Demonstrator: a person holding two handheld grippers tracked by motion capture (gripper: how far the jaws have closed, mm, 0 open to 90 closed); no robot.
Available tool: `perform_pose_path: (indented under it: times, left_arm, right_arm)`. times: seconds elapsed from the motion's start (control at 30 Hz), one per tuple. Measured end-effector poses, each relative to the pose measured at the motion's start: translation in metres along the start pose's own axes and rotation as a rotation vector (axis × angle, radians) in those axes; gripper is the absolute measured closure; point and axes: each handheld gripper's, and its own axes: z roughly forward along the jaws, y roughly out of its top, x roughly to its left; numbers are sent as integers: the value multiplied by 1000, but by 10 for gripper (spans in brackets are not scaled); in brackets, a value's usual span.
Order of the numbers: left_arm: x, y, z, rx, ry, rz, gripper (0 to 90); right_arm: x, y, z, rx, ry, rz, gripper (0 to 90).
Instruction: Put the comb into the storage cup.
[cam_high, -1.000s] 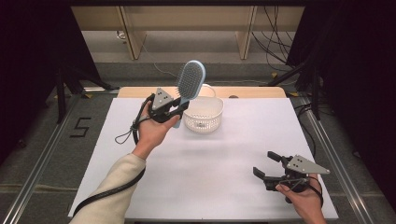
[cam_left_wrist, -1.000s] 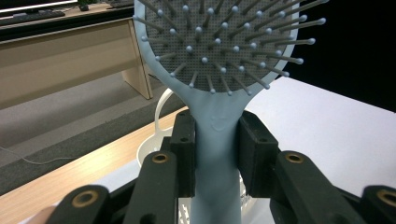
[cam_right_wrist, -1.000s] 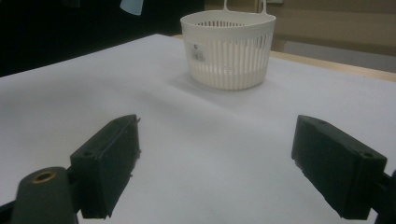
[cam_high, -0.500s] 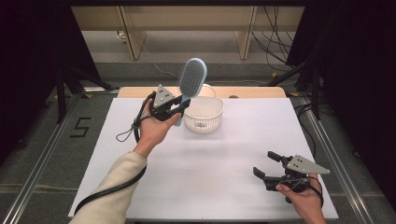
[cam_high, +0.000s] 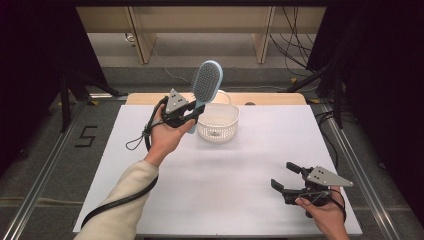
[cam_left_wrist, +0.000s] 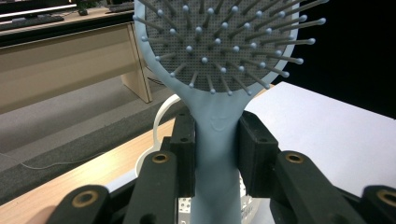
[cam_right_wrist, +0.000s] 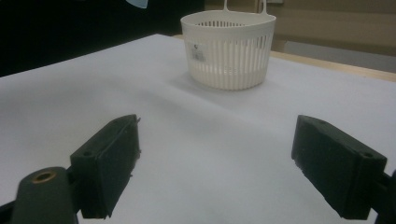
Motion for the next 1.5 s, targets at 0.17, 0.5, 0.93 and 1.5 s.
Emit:
perform_pose_path:
  times: [0.17, 0.5, 0.93, 1.5]
  left_arm:
    - [0, 2, 1, -1, -2, 2, 698]
    - [-1, 4, 3, -1, -6, 5, 698]
    - [0, 5, 6, 1, -8, 1, 698]
    - [-1, 6, 11, 7, -14, -2, 698]
  right_arm:
    - [0, 0, 0, 0, 0, 0, 159]
    - [0, 0, 0, 0, 0, -1, 159]
    - [0, 0, 0, -1, 0, 0, 159]
    - [0, 0, 0, -2, 2, 2, 159]
